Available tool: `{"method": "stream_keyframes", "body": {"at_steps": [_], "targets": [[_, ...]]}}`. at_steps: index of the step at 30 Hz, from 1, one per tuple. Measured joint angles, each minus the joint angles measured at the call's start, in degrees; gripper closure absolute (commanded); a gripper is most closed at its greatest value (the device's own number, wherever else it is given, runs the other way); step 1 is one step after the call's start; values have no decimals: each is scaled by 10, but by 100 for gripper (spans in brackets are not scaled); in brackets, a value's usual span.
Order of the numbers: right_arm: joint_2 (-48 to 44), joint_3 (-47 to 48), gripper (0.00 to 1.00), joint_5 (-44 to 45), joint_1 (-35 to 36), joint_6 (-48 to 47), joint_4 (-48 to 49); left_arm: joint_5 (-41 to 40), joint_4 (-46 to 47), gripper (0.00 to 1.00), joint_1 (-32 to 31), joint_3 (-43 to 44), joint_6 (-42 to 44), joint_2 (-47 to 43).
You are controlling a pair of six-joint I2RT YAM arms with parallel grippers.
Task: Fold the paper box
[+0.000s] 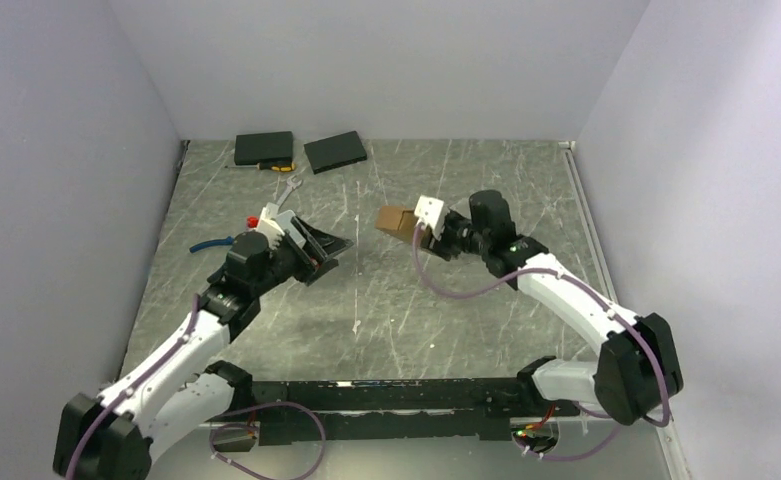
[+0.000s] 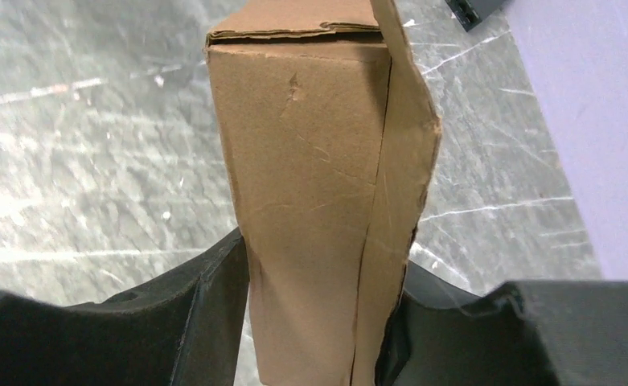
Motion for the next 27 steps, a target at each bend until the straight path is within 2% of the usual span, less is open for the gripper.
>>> {"method": "stream_keyframes", "body": {"at_steps": [6, 15, 19, 27], "targets": [[73, 96, 51, -101, -69, 130, -44, -34, -44, 8, 1, -19, 59, -76], [216, 144, 51, -269, -142, 370, -47, -31, -46, 8, 2, -68, 70, -49], [282, 144, 51, -334, -169, 483, -11, -25, -27, 8, 2, -69, 70, -30], [386, 144, 50, -410, -193, 642, 99, 0, 23, 8, 2, -70, 71, 41]]}}
